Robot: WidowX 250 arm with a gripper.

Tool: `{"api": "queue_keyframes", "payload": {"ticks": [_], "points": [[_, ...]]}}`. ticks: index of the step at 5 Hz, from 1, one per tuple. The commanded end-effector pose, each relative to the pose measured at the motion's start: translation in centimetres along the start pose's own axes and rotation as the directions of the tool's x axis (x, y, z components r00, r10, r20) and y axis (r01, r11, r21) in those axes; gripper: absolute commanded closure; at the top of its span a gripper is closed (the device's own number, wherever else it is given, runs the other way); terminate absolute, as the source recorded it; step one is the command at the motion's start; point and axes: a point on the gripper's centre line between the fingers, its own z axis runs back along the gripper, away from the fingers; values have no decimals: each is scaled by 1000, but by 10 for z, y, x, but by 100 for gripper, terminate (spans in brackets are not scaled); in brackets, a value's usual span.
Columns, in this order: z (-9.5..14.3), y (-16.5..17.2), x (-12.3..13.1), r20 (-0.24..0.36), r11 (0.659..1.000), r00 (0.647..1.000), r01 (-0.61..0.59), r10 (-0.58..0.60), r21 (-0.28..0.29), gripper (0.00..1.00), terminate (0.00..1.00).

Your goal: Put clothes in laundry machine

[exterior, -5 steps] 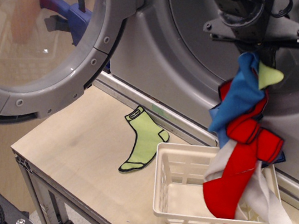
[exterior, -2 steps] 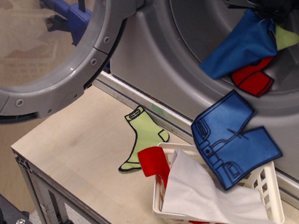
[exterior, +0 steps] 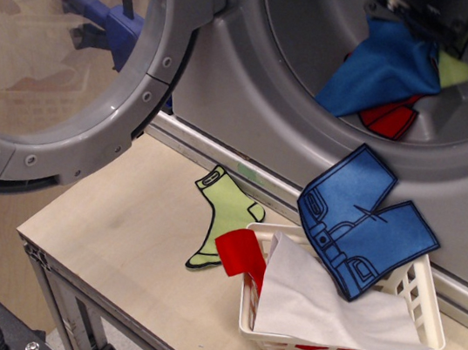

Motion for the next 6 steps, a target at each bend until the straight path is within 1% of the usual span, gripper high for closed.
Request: {"api": "queue_keyframes", "payload": {"ticks": [1,2,3,4,5,6], "points": [[24,-5,27,16,993,995,-99,100,-63,0,0],[43,-1,18,-44,993,993,-110,107,-51,0,0],[66,7,3,-131,989,983,-136,128,-54,0,0],[86,18,-13,-199,988,973,-137,121,-70,0,0],[103,23,-31,-262,993,962,-102,81,-66,0,0],[121,26,-43,-301,992,952,-90,60,-85,0,0]]}}
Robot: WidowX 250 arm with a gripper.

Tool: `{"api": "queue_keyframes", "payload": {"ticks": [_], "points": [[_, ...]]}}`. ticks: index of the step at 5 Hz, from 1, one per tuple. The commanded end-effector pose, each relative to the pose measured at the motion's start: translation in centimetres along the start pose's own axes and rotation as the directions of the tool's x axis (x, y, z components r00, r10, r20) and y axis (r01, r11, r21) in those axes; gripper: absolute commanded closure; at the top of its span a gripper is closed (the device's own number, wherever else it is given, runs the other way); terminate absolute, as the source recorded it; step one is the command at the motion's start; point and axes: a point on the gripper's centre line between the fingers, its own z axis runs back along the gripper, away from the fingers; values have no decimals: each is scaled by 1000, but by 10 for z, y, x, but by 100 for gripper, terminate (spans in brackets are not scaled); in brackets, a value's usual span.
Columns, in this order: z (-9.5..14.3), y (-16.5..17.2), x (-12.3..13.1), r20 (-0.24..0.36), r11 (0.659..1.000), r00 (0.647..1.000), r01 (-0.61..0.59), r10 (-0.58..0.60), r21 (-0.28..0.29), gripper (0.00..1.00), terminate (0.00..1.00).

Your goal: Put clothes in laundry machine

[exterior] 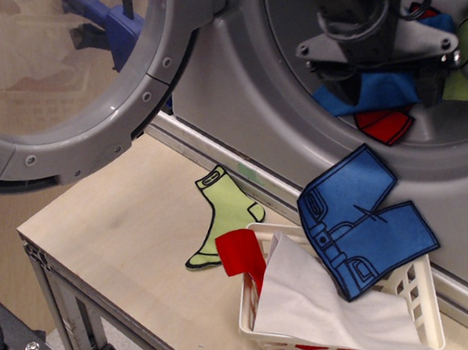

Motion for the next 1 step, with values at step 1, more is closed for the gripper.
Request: {"api": "queue_keyframes", "payload": {"ticks": [1], "points": [[50,-2,-17,-61,998,996,62,-64,-33,0,100]]}}
